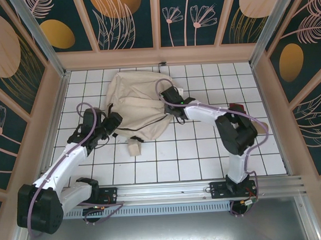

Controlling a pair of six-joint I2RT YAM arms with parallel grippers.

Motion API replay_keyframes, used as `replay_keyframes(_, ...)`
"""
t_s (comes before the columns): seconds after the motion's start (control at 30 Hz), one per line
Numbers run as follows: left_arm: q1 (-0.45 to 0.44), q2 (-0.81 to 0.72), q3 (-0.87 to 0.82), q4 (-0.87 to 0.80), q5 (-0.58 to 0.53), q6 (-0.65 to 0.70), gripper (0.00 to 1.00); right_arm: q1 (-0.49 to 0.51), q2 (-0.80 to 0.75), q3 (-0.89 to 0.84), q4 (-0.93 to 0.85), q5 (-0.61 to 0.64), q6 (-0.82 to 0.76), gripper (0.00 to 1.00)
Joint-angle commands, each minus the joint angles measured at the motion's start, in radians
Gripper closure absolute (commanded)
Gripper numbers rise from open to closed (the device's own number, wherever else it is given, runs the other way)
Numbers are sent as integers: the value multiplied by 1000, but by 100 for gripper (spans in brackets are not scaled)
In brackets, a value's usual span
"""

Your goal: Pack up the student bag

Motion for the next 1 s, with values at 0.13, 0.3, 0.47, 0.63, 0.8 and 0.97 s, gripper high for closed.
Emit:
replay_keyframes(0.13, 5, 11, 104, 5, -13, 176, 19, -92, -258, -207, -36, 46, -75, 100)
replay_keyframes(0.3, 5, 40, 122, 46, 63, 202, 18, -123, -280, -191, -7, -4, -85, 74)
replay_keyframes(0.47, 5, 49, 134, 57, 84, 224, 14, -122, -331, -106, -63, -9, -34, 39)
replay_keyframes(0.63, 5, 46, 149, 55, 45, 238, 10, -123, -429, -129, -65, -146, 12, 35)
replay_keyframes(0.8, 5, 50, 141, 94, 78, 229, 9, -103, -467, -181, -116, -204, 108, 35)
replay_keyframes(0.97, 4, 62, 139, 109, 119, 234, 14, -39, -440, -245, -114, -307, 152, 35)
